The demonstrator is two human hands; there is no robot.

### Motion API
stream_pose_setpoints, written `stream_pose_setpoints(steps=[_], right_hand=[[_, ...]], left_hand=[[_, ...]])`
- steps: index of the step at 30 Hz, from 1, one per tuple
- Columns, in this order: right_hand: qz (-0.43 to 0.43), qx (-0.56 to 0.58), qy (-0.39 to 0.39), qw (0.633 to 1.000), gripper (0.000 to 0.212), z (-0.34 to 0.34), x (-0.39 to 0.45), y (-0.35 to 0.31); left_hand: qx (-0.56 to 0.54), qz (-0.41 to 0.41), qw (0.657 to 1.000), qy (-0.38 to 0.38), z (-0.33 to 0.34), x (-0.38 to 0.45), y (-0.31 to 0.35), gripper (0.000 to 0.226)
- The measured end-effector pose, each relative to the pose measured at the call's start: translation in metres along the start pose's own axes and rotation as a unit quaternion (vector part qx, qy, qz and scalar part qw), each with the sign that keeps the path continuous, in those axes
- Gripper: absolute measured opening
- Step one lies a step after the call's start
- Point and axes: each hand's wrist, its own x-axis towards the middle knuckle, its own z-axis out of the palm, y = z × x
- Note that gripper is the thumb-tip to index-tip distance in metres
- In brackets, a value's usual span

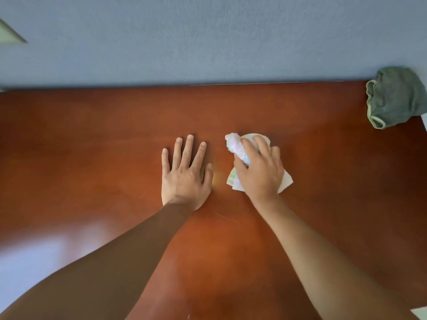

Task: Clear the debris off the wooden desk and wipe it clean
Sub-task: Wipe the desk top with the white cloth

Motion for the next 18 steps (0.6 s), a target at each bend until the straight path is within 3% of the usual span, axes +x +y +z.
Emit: stream_pose_setpoints(steps=[5, 6, 10, 12, 15, 16, 18], right_hand=[[-0.225, 0.018, -0.084, 0.971, 0.038, -0.016, -0.009, 0.015], [-0.21, 0.004, -0.087, 0.974, 0.038, -0.019, -0.004, 0.027], [0.045, -0.009, -0.011, 0.999, 0.032, -0.019, -0.003, 0.039], [-0.004, 0.005, -0.026, 1.0, 0.033, -0.018, -0.023, 0.018], [-0.215, 0.023, -0.096, 0.972, 0.033, -0.028, -0.051, 0.01], [-0.237, 0.016, -0.099, 0.966, 0.032, -0.031, -0.05, 0.018], [-0.145, 0.0, -0.074, 0.987, 0.03, -0.033, -0.044, 0.032]], left_hand=[[0.0, 0.003, 1.0, -0.004, -0.001, -0.001, 0.0, 0.064], [-0.002, 0.001, 1.0, -0.004, -0.001, -0.001, 0.0, 0.063], [-0.004, 0.0, 1.0, -0.002, 0.0, -0.001, 0.001, 0.062], [-0.003, -0.001, 1.0, 0.0, 0.0, -0.001, 0.0, 0.062], [0.0, 0.0, 1.0, 0.0, 0.0, -0.001, 0.0, 0.061], [-0.001, 0.0, 1.0, 0.0, 0.0, 0.0, 0.0, 0.061], [-0.002, 0.0, 1.0, 0.001, 0.0, 0.0, 0.0, 0.061]])
